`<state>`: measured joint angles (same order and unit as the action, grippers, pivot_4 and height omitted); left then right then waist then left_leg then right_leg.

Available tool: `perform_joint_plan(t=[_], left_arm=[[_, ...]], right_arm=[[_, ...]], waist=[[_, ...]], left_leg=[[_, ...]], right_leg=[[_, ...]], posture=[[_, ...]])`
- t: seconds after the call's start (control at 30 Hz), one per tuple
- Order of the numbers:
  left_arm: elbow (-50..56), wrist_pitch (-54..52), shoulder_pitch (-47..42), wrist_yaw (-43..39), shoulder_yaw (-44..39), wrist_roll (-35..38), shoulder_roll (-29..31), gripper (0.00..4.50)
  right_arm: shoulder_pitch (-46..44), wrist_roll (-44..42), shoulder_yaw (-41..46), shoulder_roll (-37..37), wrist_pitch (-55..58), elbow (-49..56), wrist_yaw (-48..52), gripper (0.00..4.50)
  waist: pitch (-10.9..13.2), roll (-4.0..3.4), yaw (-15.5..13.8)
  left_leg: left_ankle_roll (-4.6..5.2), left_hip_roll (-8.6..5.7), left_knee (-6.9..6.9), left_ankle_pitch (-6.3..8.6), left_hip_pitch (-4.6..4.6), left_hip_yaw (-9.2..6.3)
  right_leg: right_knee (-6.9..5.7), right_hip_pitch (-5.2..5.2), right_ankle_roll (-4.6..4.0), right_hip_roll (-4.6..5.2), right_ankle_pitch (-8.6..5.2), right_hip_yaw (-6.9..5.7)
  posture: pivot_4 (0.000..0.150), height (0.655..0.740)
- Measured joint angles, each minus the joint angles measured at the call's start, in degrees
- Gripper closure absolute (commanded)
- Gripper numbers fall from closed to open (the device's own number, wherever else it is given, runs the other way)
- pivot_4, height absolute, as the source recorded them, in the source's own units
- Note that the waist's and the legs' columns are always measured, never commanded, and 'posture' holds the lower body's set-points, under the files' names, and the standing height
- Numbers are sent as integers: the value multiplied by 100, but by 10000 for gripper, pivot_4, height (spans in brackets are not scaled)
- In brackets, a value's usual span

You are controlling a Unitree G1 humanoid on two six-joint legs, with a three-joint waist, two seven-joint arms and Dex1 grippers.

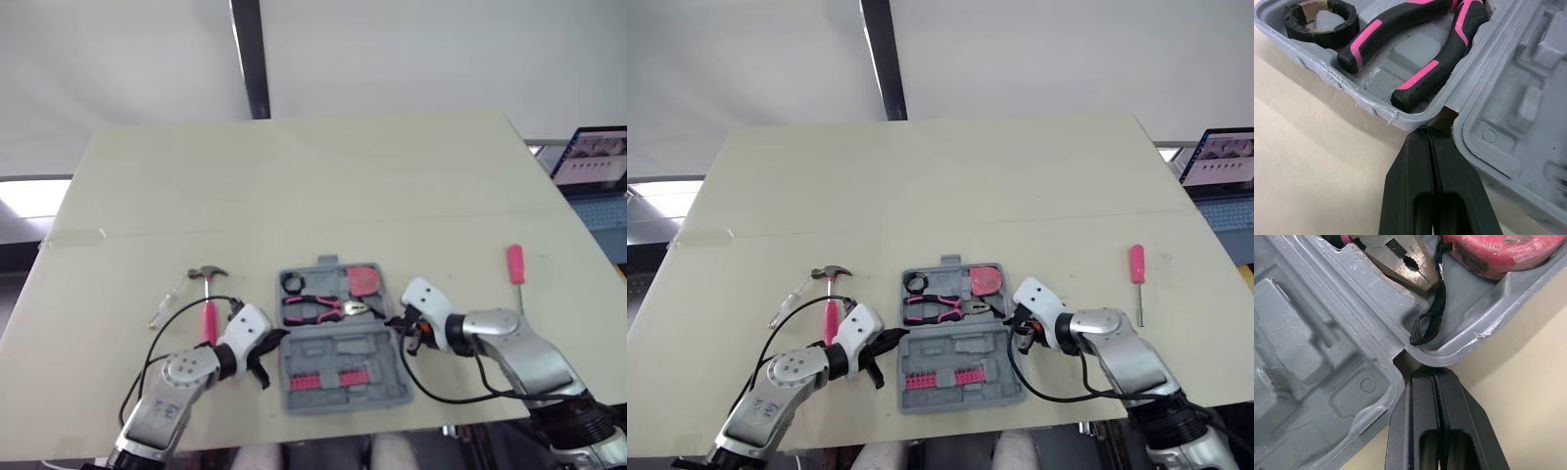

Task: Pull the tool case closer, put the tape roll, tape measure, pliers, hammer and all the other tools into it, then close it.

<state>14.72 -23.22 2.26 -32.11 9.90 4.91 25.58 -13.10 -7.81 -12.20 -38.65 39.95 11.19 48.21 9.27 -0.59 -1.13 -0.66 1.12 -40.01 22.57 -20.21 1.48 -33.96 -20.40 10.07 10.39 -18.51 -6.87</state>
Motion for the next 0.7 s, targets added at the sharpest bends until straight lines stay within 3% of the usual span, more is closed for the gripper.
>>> perform_joint_plan(t=[0.57, 0.7], left_arm=[[345, -248, 379, -278, -263, 264, 336, 45000], [1141, -481, 764, -507, -980, 881, 543, 45000]], right_arm=[[57, -34, 3, -247, -357, -177, 66, 44299], [480, -579, 759, -616, -7, 3, 312, 44299]], waist=[[-2, 4, -31], [5, 5, -50]], left_leg=[[0, -1, -3, 0, -1, -1], [0, -2, -2, 0, -14, -9]], right_leg=[[2, 4, 1, 2, 0, 0], [8, -3, 1, 3, 1, -4]], posture=[[1500, 7400], [1500, 7400]])
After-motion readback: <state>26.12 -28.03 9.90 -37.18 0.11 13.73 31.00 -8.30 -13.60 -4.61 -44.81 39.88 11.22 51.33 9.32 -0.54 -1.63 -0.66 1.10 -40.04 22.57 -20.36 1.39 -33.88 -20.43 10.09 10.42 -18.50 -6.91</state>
